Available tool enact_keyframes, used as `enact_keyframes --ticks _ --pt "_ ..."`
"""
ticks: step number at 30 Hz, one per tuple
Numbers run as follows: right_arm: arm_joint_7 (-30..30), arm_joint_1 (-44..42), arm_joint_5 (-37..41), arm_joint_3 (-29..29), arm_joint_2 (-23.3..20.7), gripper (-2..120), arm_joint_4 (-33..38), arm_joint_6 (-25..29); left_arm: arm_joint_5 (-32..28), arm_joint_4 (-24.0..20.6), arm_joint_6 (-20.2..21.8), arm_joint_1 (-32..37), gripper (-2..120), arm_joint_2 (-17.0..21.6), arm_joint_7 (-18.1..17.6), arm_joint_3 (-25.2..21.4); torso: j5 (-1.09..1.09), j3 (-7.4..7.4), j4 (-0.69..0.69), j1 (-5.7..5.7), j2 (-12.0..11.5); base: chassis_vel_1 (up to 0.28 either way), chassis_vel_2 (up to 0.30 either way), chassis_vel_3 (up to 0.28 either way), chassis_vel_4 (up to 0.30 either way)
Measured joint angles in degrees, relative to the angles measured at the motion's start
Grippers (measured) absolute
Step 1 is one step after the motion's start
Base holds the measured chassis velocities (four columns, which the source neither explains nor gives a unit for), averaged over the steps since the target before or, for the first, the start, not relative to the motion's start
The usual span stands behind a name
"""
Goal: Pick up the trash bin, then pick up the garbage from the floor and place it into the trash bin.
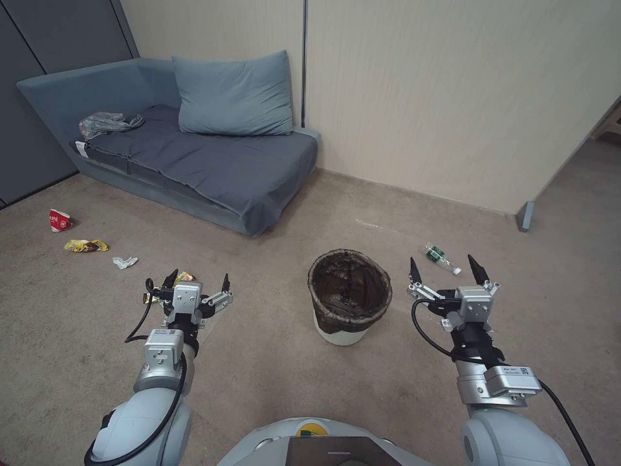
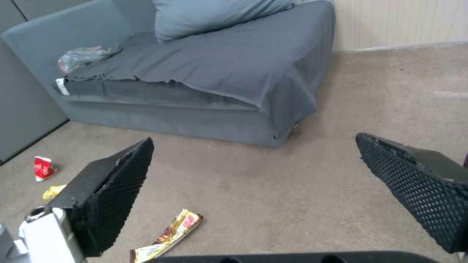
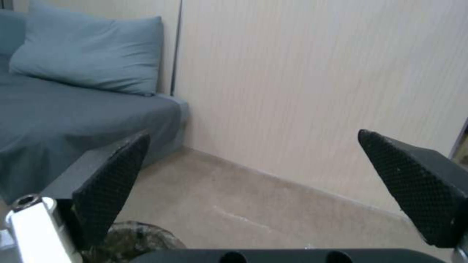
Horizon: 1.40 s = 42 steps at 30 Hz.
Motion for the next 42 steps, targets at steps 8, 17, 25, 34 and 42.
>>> enact_keyframes --ticks 8,17,25,34,42 --pt "0.0 0.0 0.0 0.0 0.0 100 0.0 0.0 0.0 0.0 0.0 0.0 100 0.0 0.0 0.0 0.0 0.0 0.0 0.0 0.0 0.0 0.0 0.0 0.0" --pt "0.0 0.0 0.0 0.0 0.0 100 0.0 0.0 0.0 0.0 0.0 0.0 100 0.0 0.0 0.0 0.0 0.0 0.0 0.0 0.0 0.0 0.0 0.0 0.0" --pt "-0.1 0.0 -0.1 0.0 0.0 100 0.0 0.1 -1.1 0.0 0.0 -0.3 100 0.1 0.0 0.1 0.0 0.0 0.0 0.0 0.0 0.0 0.0 0.0 0.0" --pt "-2.6 0.2 -4.9 0.2 0.0 100 -1.0 4.4 -14.1 0.0 2.8 -3.4 100 1.9 0.7 1.8 0.0 0.0 -0.01 0.0 0.0 0.0 0.0 0.0 0.0" --pt "-2.6 0.2 -5.0 0.2 0.0 100 -1.1 4.6 -14.9 0.0 3.6 -3.4 100 2.0 1.2 2.3 0.0 0.0 0.0 0.0 0.0 0.0 0.0 0.0 0.0"
